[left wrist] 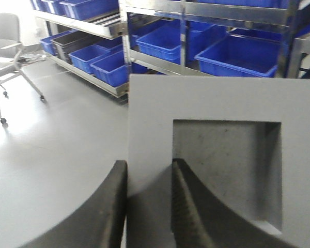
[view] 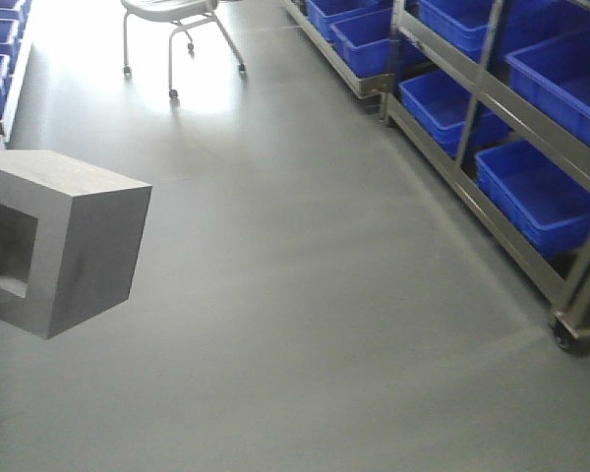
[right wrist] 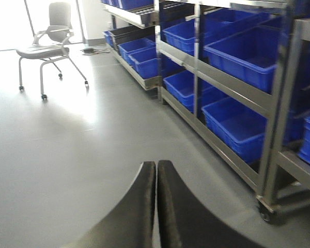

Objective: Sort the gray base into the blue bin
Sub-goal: 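Drive the base to the blue bin rack holding the block in the left gripper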

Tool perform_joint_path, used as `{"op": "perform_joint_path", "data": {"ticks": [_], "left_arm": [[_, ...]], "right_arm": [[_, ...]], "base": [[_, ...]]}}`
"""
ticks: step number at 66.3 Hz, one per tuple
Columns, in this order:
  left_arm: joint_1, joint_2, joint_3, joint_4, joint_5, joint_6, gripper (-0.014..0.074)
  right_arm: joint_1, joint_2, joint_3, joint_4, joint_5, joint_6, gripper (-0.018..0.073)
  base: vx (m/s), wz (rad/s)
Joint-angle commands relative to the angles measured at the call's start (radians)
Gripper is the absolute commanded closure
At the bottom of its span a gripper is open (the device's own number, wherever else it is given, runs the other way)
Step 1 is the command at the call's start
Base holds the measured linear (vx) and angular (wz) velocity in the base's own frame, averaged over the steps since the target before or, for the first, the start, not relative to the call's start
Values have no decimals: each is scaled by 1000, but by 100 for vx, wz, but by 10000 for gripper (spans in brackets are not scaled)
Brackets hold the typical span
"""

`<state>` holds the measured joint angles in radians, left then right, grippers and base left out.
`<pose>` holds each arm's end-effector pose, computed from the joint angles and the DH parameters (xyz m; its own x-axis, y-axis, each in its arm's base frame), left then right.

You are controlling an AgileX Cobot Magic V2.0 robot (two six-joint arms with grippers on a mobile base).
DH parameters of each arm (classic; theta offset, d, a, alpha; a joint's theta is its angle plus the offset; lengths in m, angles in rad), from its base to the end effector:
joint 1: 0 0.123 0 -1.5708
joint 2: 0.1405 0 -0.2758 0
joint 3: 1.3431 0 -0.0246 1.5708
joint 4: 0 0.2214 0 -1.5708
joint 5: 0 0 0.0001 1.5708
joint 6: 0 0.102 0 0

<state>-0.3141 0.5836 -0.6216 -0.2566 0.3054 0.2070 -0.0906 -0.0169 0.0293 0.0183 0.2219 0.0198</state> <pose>0.1024 -0.0415 0.3404 -0.1760 0.0171 -0.9842 0.3731 0.9264 -0.0506 0.0460 -0.0038 0.1830 -0.1426 0.0507 -0.9885 0.0919 0.9950 0.0378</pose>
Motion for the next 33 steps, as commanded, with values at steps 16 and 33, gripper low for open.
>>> {"op": "perform_joint_path", "data": {"ticks": [16,33], "left_arm": [[-5,-2,-28,-16,-108,-14,603],[-5,-2,-28,-16,-108,-14,603]], "right_arm": [[0,-2,0,-7,-75,-8,564],[0,-2,0,-7,-74,-8,564]], "base": [[33,27],[37,14]]}}
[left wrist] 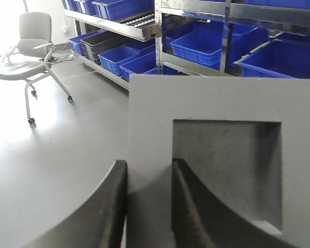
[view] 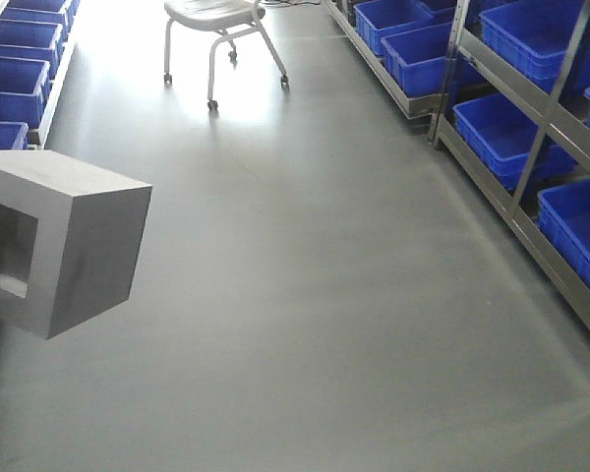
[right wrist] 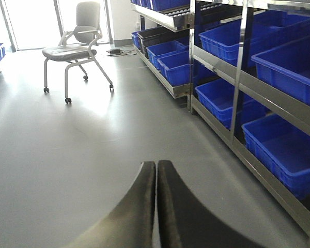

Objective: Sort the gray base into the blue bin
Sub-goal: 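Drive the base to the blue bin rack holding the block in the left gripper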

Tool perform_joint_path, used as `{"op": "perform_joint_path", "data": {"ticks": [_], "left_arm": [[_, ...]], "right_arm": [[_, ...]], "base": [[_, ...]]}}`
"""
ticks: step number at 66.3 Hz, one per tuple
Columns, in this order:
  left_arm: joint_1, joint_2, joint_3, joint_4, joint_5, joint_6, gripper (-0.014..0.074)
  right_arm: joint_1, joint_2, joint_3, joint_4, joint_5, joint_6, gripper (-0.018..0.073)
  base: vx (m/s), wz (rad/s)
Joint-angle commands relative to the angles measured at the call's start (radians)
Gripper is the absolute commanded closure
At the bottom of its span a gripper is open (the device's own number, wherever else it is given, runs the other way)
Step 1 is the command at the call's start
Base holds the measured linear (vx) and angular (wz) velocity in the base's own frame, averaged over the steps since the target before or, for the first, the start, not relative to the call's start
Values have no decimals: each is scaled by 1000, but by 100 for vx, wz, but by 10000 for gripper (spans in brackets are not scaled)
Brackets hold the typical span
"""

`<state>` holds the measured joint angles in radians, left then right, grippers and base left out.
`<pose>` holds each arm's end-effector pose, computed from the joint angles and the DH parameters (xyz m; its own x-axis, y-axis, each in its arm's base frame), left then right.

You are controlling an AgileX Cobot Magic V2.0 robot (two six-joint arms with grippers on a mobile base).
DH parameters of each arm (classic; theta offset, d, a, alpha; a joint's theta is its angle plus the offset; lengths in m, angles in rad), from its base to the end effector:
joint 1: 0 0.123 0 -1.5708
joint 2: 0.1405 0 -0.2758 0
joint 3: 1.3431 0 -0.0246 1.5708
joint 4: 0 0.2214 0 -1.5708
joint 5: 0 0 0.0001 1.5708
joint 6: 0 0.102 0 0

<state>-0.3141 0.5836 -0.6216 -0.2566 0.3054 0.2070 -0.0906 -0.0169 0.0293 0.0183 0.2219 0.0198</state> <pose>0.1024 -0.0415 0.3404 -0.1760 0.0171 -0.9842 0.3731 0.9264 -0.0506 0.0460 -0.0038 0.1830 -0.1426 0.0507 -0.9885 0.0919 0.9950 0.0378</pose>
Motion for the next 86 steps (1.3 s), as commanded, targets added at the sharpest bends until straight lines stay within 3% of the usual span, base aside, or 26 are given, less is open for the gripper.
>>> {"op": "perform_joint_path", "data": {"ticks": [1,86], "left_arm": [[-5,-2,-28,-16,-108,-14,603],[-5,-2,-28,-16,-108,-14,603]], "right_arm": [[0,-2,0,-7,-74,-8,564],[0,-2,0,-7,-75,-8,564]], "base": [[38,11],[41,3]]}}
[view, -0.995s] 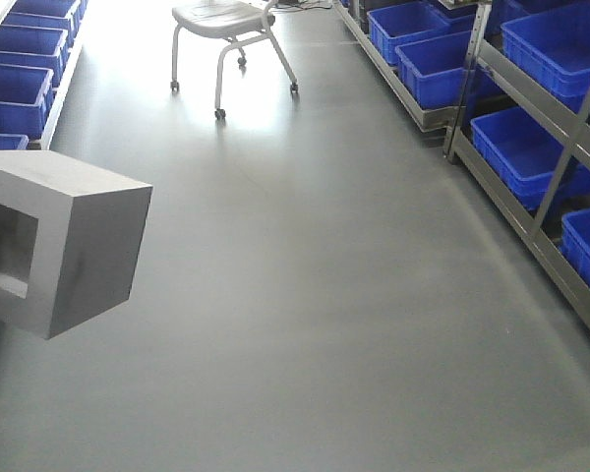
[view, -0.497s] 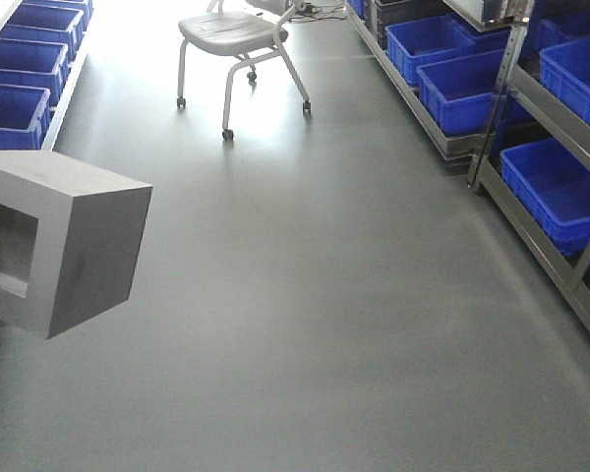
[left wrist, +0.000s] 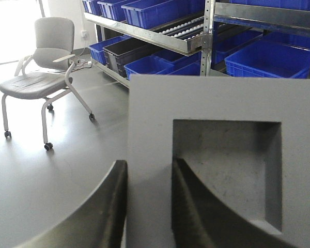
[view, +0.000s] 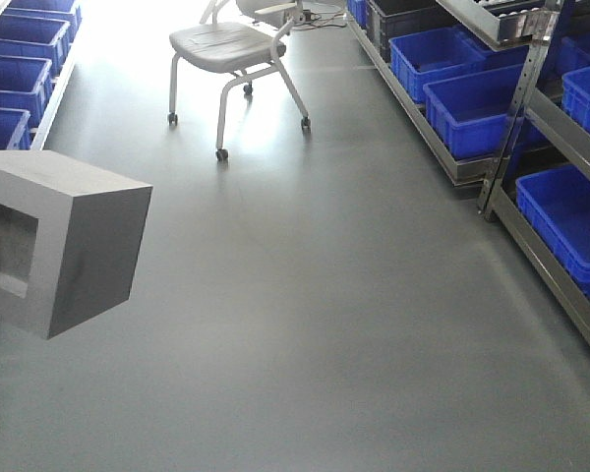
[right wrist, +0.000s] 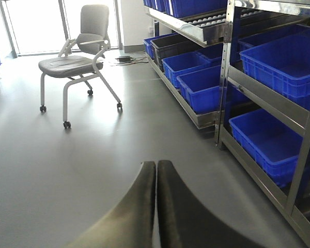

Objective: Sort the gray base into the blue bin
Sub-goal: 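Drive the base to the blue bin rack holding the block in the left gripper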

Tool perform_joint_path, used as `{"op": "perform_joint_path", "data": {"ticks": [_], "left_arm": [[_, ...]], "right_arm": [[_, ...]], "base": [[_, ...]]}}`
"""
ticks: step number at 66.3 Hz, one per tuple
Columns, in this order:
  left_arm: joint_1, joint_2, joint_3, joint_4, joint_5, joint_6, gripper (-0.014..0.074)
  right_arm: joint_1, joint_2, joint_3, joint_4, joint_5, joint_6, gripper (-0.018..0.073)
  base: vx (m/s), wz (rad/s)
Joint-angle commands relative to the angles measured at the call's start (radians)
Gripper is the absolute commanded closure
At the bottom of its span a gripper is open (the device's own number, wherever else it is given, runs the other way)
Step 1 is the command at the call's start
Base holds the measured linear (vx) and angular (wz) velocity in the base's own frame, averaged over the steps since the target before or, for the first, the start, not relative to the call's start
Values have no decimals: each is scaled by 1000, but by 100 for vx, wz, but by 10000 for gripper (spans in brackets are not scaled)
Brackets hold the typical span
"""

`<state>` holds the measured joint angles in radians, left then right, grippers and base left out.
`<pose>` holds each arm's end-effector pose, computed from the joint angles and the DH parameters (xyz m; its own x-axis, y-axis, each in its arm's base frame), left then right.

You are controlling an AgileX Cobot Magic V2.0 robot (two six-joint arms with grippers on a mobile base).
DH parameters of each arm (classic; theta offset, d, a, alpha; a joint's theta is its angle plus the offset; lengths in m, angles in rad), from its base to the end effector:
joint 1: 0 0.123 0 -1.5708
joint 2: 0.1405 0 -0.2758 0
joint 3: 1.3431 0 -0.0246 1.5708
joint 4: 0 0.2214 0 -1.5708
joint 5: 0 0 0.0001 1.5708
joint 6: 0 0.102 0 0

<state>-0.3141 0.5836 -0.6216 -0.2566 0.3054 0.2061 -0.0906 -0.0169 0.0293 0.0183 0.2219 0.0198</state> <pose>0.1024 -0.0415 0.3404 -0.1764 0.0163 -0.9842 0.3730 0.9264 -0.0515 0.0460 -0.0038 0.1830 -0.1426 0.0507 -0.9885 0.0919 0.9950 0.0378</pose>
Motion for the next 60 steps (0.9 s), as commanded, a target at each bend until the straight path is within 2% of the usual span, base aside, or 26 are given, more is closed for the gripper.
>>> {"op": "perform_joint_path", "data": {"ticks": [1,60], "left_arm": [[-5,-2,-28,-16,-108,-13,603],[-5,-2,-28,-16,-108,-13,603]], "right_arm": [[0,-2,0,-7,-75,-8,564],[0,-2,0,-7,-75,-8,564]], "base": [[38,-8],[36,-3]]}}
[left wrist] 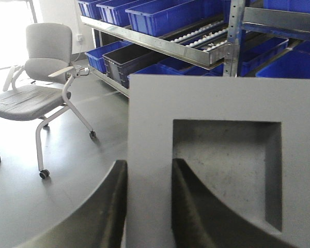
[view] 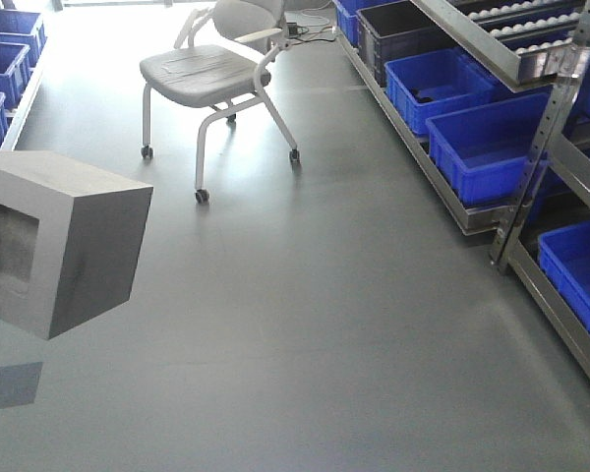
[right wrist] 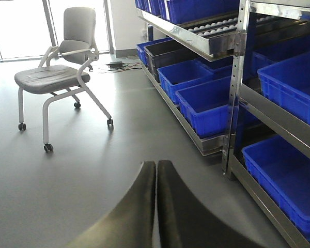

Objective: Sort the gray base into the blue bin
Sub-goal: 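Drive the base to the blue bin rack holding the block in the left gripper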

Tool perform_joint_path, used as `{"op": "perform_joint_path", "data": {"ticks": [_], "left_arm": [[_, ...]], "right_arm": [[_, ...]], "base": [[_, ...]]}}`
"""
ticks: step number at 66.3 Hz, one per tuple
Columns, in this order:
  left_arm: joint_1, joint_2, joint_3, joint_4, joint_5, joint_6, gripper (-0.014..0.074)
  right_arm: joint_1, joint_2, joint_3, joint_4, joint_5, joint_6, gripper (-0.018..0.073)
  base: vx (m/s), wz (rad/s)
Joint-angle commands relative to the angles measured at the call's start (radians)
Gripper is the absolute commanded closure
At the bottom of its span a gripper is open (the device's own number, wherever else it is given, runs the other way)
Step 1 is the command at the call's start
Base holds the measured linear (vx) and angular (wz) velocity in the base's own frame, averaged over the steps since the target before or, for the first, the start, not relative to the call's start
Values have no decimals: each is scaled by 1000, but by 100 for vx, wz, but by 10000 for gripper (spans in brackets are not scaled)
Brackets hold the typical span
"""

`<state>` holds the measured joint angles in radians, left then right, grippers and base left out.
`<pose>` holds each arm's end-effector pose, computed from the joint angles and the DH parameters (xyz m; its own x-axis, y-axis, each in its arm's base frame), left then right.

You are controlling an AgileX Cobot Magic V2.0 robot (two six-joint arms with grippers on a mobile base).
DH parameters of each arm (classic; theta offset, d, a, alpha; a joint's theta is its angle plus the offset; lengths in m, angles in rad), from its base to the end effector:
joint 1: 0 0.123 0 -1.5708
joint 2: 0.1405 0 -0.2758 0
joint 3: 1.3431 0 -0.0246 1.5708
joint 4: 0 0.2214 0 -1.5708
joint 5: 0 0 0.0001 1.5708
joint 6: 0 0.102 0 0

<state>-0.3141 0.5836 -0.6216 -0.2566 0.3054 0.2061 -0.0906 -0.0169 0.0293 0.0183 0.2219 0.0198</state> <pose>0.1024 -0.0415 0.3404 -0.1764 0.0163 -0.9842 0.3730 0.9264 -0.0515 0.0460 -0.0038 0.1830 -0.1426 0.0507 -0.9885 0.0919 0.9950 0.0378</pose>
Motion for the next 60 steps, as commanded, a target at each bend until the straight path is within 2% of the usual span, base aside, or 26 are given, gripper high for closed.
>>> {"op": "perform_joint_path", "data": {"ticks": [1,30,60], "left_arm": [[-5,-2,-28,-16,-108,-13,603],[-5,-2,-28,-16,-108,-13,603],[-5,-2,-28,-16,-108,-13,603]], "right_arm": [[0,-2,0,-7,-75,-8,564],[0,-2,0,-7,-74,-8,564],[0,-2,0,-7,-74,-8,564]], "base": [[31,6],[29,21],[25,79]]}}
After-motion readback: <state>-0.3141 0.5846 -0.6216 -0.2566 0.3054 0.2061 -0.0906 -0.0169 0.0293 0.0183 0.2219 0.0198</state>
